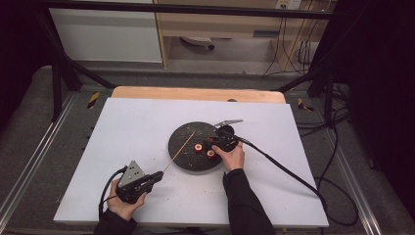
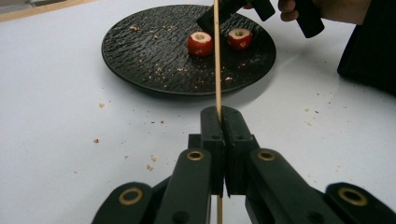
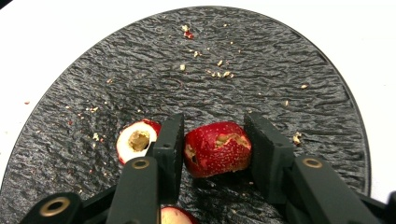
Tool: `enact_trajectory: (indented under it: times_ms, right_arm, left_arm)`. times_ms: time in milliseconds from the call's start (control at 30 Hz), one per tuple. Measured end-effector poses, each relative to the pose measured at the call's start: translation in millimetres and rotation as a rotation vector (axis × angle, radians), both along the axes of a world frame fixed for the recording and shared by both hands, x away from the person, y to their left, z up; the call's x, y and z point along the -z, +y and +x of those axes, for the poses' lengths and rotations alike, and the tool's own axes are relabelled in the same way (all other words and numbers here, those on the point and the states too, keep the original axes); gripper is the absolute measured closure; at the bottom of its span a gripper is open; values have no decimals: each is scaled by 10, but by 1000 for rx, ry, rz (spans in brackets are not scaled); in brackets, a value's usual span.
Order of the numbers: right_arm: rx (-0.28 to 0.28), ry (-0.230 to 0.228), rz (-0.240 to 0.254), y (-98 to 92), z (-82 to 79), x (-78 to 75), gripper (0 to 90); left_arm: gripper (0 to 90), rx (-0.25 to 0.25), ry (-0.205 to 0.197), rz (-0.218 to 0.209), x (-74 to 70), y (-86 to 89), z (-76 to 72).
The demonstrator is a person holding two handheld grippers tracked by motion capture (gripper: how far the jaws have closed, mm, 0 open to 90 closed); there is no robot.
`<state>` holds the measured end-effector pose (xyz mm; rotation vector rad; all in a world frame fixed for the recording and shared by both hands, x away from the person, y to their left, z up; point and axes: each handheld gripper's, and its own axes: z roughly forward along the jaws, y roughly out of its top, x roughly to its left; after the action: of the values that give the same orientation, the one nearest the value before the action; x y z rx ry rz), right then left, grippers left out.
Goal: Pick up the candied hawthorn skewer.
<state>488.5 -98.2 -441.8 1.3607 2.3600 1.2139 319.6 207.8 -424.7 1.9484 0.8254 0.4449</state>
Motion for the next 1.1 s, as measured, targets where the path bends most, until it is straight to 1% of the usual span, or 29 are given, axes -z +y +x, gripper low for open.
enact_trajectory:
  times_ms: [67,167,300,433,567,633,767,867,1100]
  right_arm:
    - [-2,-3,4,-6,-6,-21,553]
    - [-6,-21,12,-26,-31,-92,520]
    - [-15,-46,20,-65,-92,-214,436]
    - [-36,-72,14,-103,-196,-343,333]
    - [-56,-101,32,-157,-312,-429,231]
    - [-60,-113,27,-200,-374,-460,186]
    - [-71,-135,10,-306,-496,-490,88]
    - [-72,-139,6,-404,-592,-480,43]
    - [-71,-154,7,-647,-797,-377,18]
  left_arm:
    - [879,0,-1,1,-1,2,1]
    - [879,-1,0,0,0,2,2]
    - [879,-3,0,-1,-1,2,5]
    - [879,-6,1,-1,-3,-1,8]
    - [879,-6,0,-2,-4,-7,10]
    - [879,-6,1,0,-6,-9,15]
    - [879,-6,4,-1,-14,-15,27]
    - [879,-8,7,-5,-22,-20,38]
    - [879,-8,16,-7,-48,-58,60]
